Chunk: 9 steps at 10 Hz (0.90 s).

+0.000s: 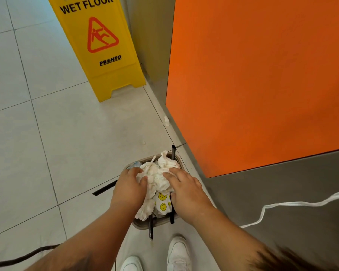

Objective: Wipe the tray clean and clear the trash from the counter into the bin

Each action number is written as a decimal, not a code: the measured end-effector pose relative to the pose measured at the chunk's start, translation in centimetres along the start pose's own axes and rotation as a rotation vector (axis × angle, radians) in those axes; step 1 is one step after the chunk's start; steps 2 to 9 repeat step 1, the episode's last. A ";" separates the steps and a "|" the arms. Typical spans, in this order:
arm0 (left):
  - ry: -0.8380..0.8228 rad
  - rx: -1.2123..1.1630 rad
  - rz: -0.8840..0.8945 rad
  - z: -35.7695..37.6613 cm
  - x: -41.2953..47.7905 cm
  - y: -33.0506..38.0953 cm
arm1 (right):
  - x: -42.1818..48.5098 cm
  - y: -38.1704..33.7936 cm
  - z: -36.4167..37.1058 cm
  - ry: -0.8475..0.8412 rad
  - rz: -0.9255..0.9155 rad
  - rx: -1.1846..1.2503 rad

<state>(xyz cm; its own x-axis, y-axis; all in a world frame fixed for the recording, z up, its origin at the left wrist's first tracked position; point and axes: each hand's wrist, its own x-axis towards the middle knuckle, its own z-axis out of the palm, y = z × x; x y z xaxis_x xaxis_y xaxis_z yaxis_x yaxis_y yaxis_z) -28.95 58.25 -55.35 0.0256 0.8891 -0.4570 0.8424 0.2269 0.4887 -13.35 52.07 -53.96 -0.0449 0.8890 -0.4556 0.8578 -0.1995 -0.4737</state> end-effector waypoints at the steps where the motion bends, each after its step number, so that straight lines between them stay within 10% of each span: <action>1: 0.017 -0.024 0.001 -0.8 -0.1 0.3 | -0.2 -0.4 -0.8 0.023 -0.005 0.000; 9: 0.017 -0.024 0.001 -0.8 -0.1 0.3 | -0.2 -0.4 -0.8 0.023 -0.005 0.000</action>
